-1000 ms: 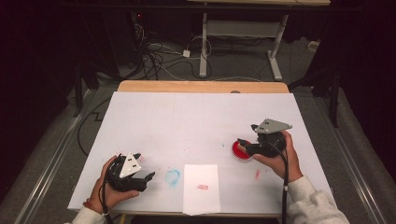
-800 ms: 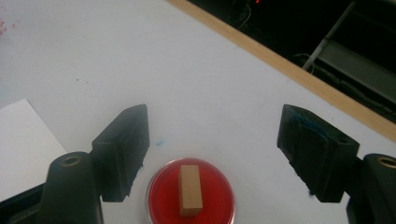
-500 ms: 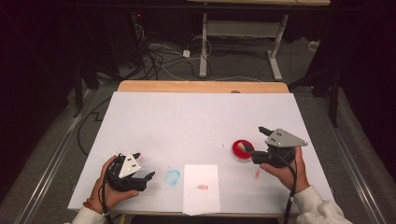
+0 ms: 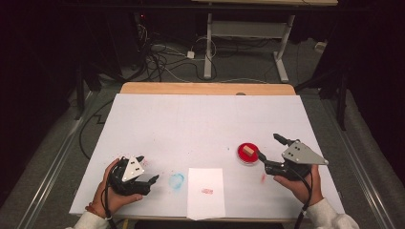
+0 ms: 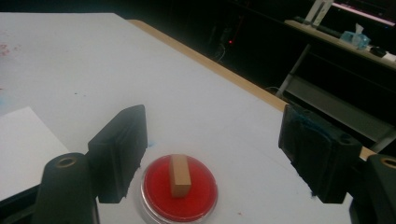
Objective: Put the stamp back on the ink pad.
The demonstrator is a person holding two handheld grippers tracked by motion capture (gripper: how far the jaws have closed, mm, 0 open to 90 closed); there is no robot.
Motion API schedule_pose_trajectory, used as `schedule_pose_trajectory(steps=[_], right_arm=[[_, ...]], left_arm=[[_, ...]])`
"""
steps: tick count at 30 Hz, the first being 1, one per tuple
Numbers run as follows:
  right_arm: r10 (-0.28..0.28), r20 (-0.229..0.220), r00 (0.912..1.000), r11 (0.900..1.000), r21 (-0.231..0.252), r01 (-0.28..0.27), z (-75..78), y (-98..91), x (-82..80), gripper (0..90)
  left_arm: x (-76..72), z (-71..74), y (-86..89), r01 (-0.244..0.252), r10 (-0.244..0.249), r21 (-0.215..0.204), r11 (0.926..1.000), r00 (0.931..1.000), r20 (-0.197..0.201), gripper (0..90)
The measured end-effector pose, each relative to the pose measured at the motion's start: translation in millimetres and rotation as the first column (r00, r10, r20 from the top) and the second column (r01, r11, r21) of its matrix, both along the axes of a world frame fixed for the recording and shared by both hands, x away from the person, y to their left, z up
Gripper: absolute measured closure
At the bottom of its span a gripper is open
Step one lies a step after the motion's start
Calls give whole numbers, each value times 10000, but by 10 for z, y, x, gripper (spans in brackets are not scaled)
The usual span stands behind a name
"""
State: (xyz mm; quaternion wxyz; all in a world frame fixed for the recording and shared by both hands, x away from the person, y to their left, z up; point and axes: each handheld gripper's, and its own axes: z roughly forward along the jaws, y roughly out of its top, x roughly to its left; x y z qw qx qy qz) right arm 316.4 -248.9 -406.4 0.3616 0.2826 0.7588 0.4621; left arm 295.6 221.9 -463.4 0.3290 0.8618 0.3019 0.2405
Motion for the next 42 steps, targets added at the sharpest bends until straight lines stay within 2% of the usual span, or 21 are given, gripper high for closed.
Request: schedule_pose_trajectory(steps=[5,12,17,19,23,26,31,42], right_arm=[[-79,19,10000,9999,-62,79,-65,-72,-46,209],[-259,-20,9997,9996,-79,259,-164,-208,-118,183],[-379,-220,9990,9993,-81,377,-265,-302,-172,180],[-412,-154,9990,9989,-218,409,-297,-326,-207,180],[-535,-101,9985,9984,-161,534,-347,-374,-264,175],[-522,-169,9985,9986,-104,520,-385,-385,-305,174],[-432,-248,9988,9985,-347,424,-417,-363,-340,170],[-325,-94,9994,9991,-284,323,-392,-325,-359,170]], left_arm=[[-7,21,-4,59,-59,-23,10000,9998,210,188],[-11,32,-19,-27,29,-82,10000,9997,236,187],[-10,45,-42,21,-19,-59,10000,9995,327,181],[-14,52,-51,52,-49,-56,10000,9991,413,181],[-25,67,-64,65,-62,-64,10000,9984,559,180],[-34,78,-66,44,-38,-92,9999,9979,648,170],[-39,80,-79,104,-102,-33,9999,9973,728,170],[-73,74,-64,132,-135,50,9999,9970,764,170]])
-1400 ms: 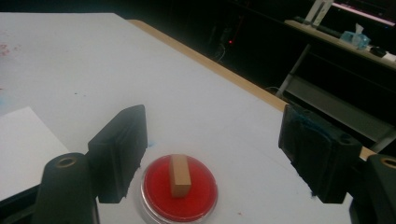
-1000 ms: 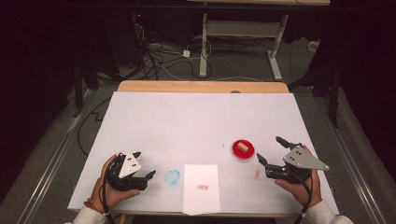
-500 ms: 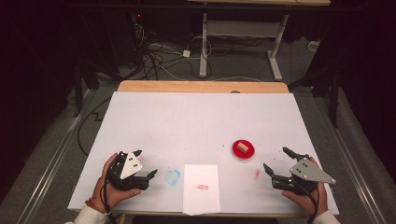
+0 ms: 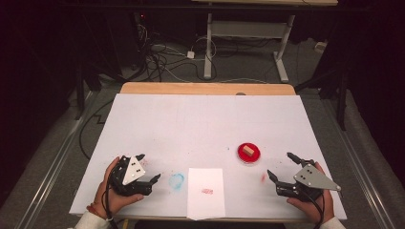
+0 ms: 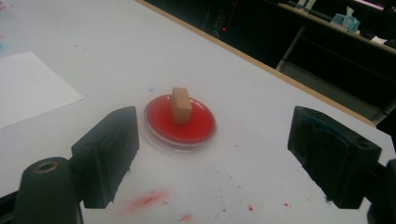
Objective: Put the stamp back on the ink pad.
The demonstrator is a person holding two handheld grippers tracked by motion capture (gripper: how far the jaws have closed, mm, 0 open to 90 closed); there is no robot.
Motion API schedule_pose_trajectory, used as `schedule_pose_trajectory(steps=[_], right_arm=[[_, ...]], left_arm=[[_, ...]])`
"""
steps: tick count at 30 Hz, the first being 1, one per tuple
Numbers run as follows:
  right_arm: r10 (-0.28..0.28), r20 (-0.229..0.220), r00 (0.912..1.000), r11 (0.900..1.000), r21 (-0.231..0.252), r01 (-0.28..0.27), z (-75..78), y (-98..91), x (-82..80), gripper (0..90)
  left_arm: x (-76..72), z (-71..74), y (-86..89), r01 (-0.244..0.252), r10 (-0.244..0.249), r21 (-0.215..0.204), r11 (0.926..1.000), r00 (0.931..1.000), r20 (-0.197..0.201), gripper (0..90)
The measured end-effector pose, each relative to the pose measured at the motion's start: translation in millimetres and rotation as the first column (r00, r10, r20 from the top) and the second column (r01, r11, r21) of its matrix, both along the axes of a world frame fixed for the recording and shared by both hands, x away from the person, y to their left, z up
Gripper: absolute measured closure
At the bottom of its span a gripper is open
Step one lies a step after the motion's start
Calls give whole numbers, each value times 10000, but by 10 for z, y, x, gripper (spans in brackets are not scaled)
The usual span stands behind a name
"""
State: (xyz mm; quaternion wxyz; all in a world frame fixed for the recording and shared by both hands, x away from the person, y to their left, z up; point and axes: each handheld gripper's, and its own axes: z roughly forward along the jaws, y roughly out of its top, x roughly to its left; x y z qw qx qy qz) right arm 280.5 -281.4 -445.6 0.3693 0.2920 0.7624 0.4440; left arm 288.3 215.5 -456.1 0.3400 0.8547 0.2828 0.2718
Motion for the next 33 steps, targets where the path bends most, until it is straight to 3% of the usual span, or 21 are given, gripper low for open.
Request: schedule_pose_trajectory(steps=[33], right_arm=[[-30,174,9998,10000,54,29,24,-36,-33,170]], left_arm=[[38,-17,-73,75,-73,157,9998,9999,-136,170]])
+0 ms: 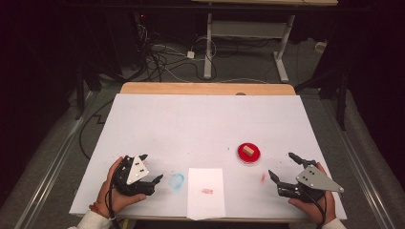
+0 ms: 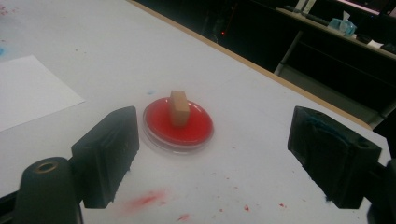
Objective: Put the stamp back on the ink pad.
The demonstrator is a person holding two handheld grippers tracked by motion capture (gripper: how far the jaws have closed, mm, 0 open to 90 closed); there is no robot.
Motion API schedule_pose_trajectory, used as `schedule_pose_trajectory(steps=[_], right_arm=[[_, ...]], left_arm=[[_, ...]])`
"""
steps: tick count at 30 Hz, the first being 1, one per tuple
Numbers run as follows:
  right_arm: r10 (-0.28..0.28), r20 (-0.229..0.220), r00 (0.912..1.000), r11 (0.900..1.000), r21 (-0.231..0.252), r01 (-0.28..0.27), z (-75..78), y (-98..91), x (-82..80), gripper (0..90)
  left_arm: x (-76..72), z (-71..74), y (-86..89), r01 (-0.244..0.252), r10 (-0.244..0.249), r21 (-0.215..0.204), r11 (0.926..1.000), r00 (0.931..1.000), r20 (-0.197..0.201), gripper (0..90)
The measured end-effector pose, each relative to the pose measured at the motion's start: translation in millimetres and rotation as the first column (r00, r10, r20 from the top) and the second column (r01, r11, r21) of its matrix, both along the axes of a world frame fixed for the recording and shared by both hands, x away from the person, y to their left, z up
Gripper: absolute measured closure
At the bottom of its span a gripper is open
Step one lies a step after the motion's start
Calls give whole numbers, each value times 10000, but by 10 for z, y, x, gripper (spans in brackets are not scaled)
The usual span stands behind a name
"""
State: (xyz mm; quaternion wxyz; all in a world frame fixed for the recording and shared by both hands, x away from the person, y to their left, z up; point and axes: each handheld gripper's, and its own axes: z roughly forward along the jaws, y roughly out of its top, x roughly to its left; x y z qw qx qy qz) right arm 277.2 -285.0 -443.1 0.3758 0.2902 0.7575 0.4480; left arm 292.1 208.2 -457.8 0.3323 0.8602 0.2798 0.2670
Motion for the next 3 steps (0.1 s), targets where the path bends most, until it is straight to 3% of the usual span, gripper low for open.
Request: schedule_pose_trajectory(steps=[3], right_arm=[[18,146,9999,10000,88,-19,8,-16,-3,172]], left_arm=[[10,-1,7,-18,18,-9,10000,10000,1,170]])
